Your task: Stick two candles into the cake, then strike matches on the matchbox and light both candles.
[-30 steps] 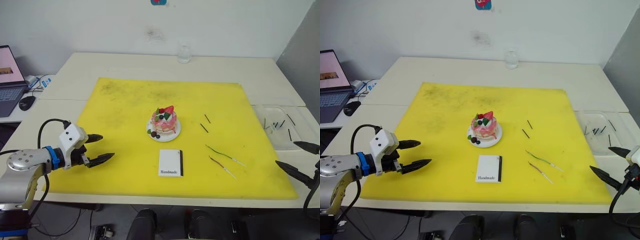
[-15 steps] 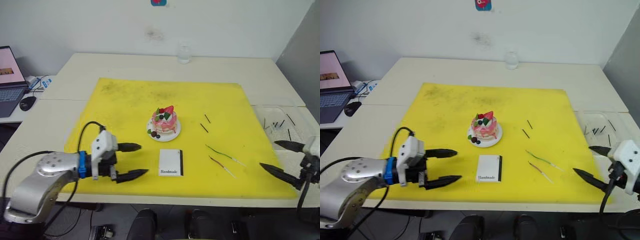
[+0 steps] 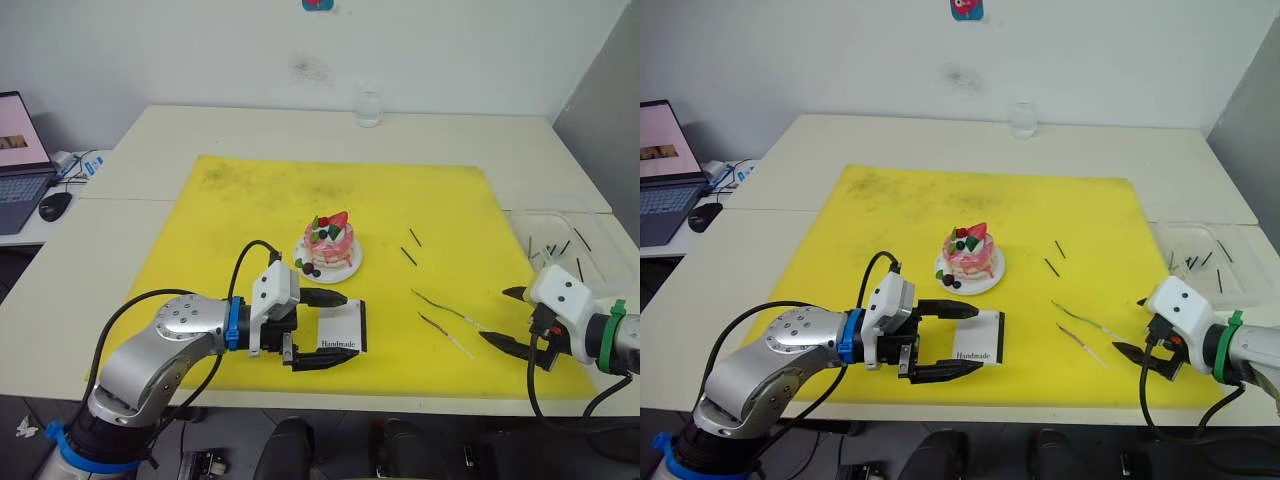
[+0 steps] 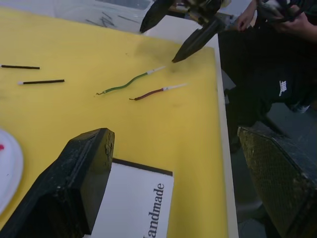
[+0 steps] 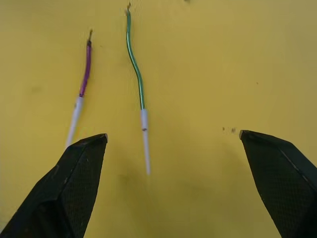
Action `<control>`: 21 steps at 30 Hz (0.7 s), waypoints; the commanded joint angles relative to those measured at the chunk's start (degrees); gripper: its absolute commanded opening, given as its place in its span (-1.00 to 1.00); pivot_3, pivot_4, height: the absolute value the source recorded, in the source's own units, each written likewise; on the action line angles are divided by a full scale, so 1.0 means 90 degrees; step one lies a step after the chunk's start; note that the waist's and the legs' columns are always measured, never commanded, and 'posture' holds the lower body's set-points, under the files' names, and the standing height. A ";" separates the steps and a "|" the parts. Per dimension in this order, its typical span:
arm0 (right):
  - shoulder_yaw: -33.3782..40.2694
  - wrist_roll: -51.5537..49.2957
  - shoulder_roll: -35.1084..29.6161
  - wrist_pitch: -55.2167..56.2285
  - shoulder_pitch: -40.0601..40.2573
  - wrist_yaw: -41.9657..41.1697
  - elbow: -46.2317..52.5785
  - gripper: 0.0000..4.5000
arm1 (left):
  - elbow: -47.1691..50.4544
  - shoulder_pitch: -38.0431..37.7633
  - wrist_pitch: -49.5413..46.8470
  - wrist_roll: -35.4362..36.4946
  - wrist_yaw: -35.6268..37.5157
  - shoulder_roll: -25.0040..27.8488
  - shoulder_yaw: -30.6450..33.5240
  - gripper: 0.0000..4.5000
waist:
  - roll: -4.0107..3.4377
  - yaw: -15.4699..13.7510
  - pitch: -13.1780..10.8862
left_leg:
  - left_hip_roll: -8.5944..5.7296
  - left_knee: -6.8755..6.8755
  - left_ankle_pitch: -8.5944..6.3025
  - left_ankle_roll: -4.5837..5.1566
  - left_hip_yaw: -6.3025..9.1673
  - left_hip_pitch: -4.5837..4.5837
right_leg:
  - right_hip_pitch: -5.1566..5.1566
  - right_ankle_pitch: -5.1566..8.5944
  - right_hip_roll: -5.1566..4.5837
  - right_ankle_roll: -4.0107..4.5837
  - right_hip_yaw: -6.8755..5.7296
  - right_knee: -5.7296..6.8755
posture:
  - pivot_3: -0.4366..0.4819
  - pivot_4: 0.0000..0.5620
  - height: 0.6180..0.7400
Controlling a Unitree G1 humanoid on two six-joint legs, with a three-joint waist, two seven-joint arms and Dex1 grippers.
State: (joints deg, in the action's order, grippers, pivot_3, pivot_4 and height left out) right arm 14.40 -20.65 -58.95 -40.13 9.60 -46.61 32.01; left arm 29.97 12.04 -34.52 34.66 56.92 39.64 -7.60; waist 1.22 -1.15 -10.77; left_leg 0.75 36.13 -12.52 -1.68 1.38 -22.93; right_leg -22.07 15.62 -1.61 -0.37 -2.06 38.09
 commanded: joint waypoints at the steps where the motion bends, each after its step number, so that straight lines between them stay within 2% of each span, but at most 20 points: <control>1: -0.0110 0.0170 0.0032 0.0161 -0.0098 0.0031 -0.0002 1.00 | 0.0131 0.0063 0.0134 -0.0026 -0.0006 -0.0042 -0.0014 0.98 | 0.0000 0.0001 0.0000 | 0.0001 0.0000 0.0000 0.0000 0.0000 0.0000 | 0.0000 0.0000 0.0001 0.0000 0.0000 0.0000 | -0.05 -0.47 1.00; 9: -0.0442 0.0604 0.0305 0.0423 -0.0093 0.0265 -0.0379 1.00 | 0.0131 0.0055 0.0105 -0.0066 -0.0087 -0.0135 -0.0024 0.98 | 0.0000 0.0003 0.0000 | 0.0002 0.0003 0.0000 0.0000 0.0002 0.0001 | 0.0000 0.0000 0.0007 0.0000 0.0003 0.0003 | -0.05 -0.47 1.00; 10: -0.0461 0.0636 0.0320 0.0449 -0.0088 0.0262 -0.0410 0.92 | 0.0129 0.0056 0.0103 -0.0074 -0.0088 -0.0140 -0.0026 1.00 | 0.0000 0.0002 0.0000 | 0.0002 0.0003 0.0000 0.0000 0.0002 0.0001 | 0.0001 0.0000 0.0007 0.0000 0.0003 0.0003 | -0.05 -0.47 1.00; 12: -0.0496 0.0671 0.0352 0.0488 -0.0077 0.0255 -0.0450 0.74 | 0.0131 0.0054 0.0095 -0.0085 -0.0100 -0.0152 -0.0033 1.00 | 0.0000 0.0004 0.0000 | 0.0003 0.0002 0.0000 0.0000 0.0001 0.0002 | 0.0001 0.0000 0.0007 0.0000 0.0005 0.0003 | -0.05 -0.47 1.00; 21: -0.0730 0.0696 0.0443 0.0315 -0.0122 0.0340 -0.0338 -0.63 | 0.0111 0.0034 0.0120 -0.0136 -0.0152 -0.0184 -0.0118 1.00 | 0.0000 0.0005 0.0000 | 0.0003 0.0013 0.0000 0.0000 0.0002 0.0003 | 0.0004 -0.0010 0.0009 -0.0003 0.0008 0.0004 | -0.05 -0.47 1.00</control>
State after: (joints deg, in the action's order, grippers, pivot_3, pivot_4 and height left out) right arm 7.44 -15.77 -55.01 -36.58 8.97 -44.92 28.76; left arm 29.97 12.02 -34.41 33.58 55.64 38.15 -8.67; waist 1.21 -1.10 -10.77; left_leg 0.78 36.28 -12.52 -1.68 1.40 -22.90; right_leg -22.03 15.52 -1.52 -0.40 -1.99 38.12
